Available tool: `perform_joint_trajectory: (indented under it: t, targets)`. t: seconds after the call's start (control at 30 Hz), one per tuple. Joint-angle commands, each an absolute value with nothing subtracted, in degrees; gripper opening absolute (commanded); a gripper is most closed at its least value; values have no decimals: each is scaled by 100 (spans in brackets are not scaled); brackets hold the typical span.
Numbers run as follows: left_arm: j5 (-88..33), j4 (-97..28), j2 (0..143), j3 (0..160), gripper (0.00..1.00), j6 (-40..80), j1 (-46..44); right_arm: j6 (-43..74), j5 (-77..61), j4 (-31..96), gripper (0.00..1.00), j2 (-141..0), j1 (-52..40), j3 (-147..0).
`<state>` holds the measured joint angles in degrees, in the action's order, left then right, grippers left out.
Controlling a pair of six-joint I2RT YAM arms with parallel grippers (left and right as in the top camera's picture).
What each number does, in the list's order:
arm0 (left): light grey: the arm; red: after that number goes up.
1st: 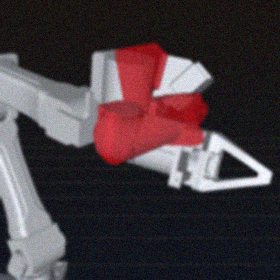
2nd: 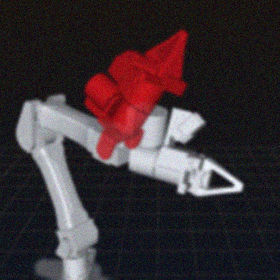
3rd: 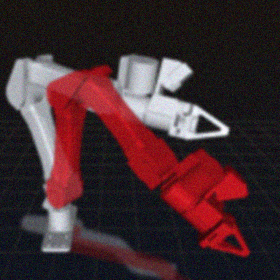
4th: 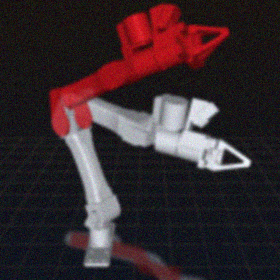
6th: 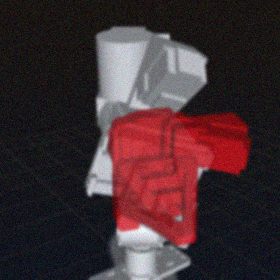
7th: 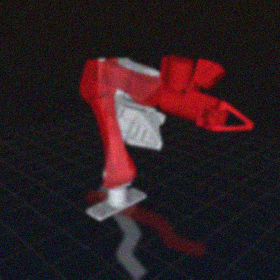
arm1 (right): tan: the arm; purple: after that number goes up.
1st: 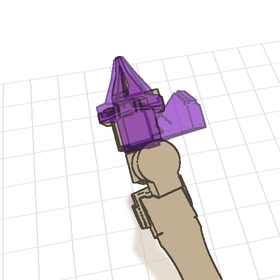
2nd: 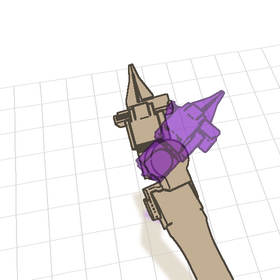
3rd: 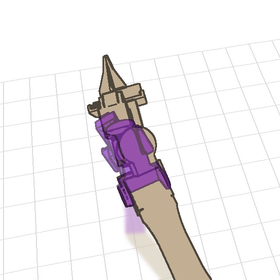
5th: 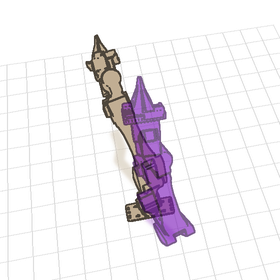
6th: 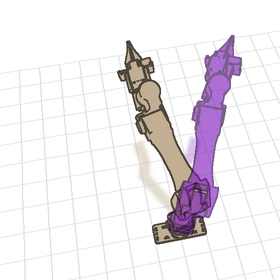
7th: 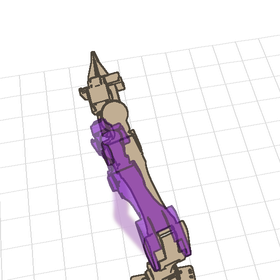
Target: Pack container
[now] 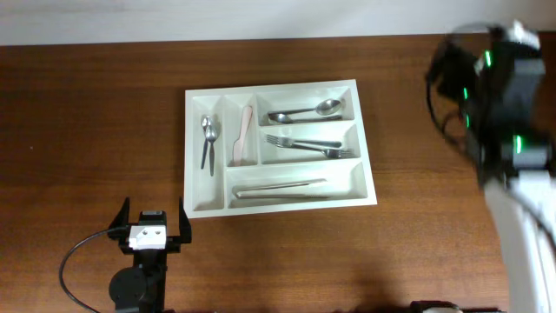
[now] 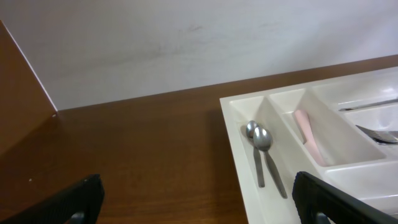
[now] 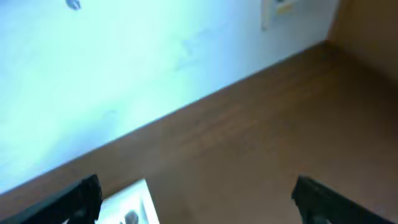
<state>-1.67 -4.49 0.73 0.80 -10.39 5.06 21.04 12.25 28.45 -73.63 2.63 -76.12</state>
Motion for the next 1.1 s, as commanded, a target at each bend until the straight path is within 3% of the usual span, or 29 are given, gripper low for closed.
perform_joint_trajectory:
  t: [0.0,0.27,0.6,1.07]
  targets:
    - [-231,-458,30,47,99,-969,541,2141,1243,2405,99,-6611,259,-6259]
    - [-231,-458,30,47,99,-969,541,1247,596,1236,99,-4383,257,-3896]
    - [-231,-458,30,47,99,-969,541,1243,602,-204,99,-2016,137,-1243]
    - [-228,-458,30,47,99,-969,541,1223,644,1120,99,-755,-224,-980]
